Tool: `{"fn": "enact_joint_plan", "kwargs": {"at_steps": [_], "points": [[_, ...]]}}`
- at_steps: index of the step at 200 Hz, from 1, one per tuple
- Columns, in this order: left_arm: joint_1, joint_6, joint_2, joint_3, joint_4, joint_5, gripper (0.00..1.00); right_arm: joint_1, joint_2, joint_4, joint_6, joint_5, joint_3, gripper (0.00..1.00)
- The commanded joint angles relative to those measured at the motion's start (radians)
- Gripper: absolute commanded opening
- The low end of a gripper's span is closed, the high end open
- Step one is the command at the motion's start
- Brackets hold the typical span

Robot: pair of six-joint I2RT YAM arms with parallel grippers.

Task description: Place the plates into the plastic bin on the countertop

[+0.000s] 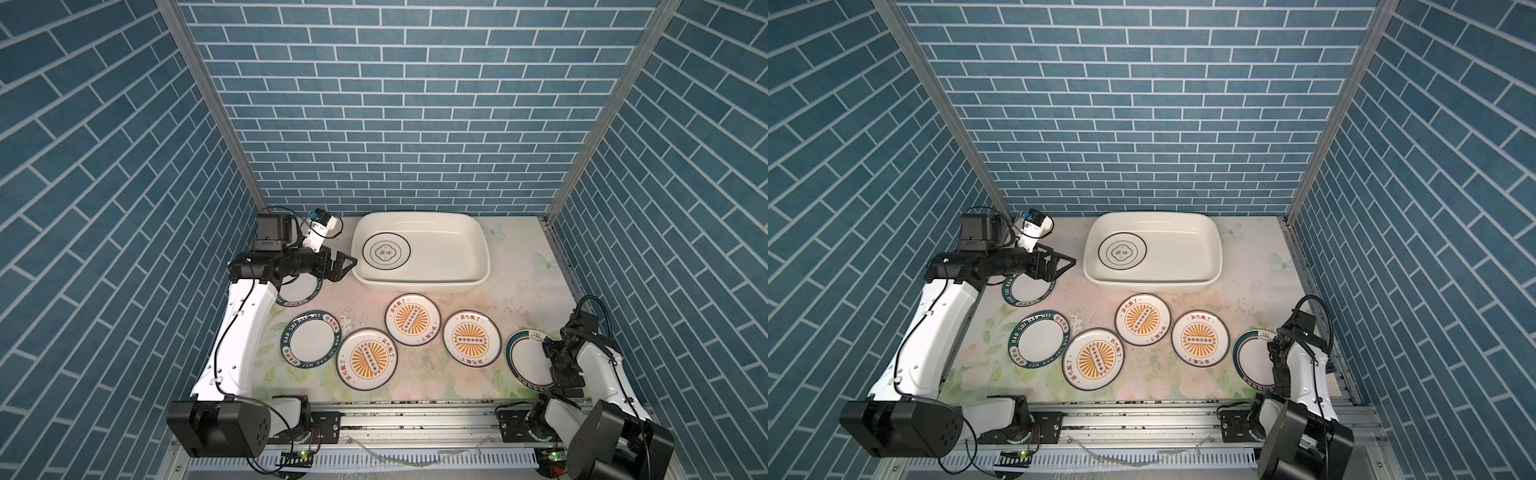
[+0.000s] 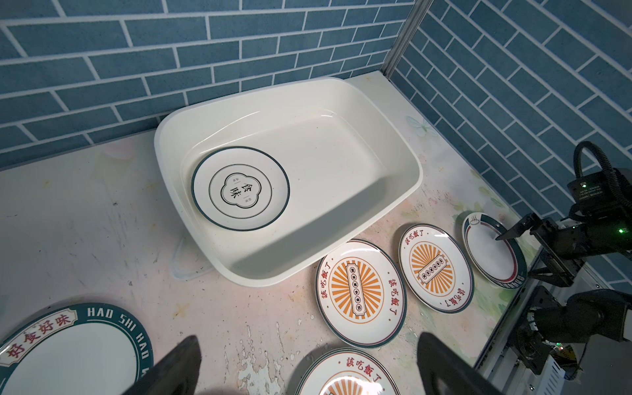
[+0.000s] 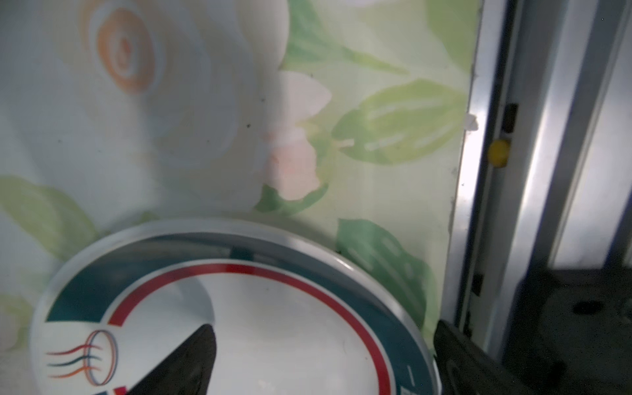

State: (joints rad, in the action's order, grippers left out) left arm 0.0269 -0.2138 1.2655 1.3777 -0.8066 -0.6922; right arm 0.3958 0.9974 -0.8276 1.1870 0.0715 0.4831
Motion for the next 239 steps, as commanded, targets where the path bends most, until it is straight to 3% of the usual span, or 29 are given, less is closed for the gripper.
{"fn": "enact_joint_plan", "kwargs": {"at_steps": [1,129,239], "points": [[0.007,0.004,-0.017,-0.015,0.007,0.008,1.00,0.006,-0.003,0.038,-0.020,-0.036,-0.022,0.99],[0.007,0.040,-0.028,-0.048,0.052,0.016,1.00,0.005,0.061,0.256,-0.031,-0.141,0.002,0.98],[0.007,0.053,-0.018,-0.047,0.066,0.025,1.00,0.005,0.297,0.473,-0.077,-0.237,0.135,0.94]]}}
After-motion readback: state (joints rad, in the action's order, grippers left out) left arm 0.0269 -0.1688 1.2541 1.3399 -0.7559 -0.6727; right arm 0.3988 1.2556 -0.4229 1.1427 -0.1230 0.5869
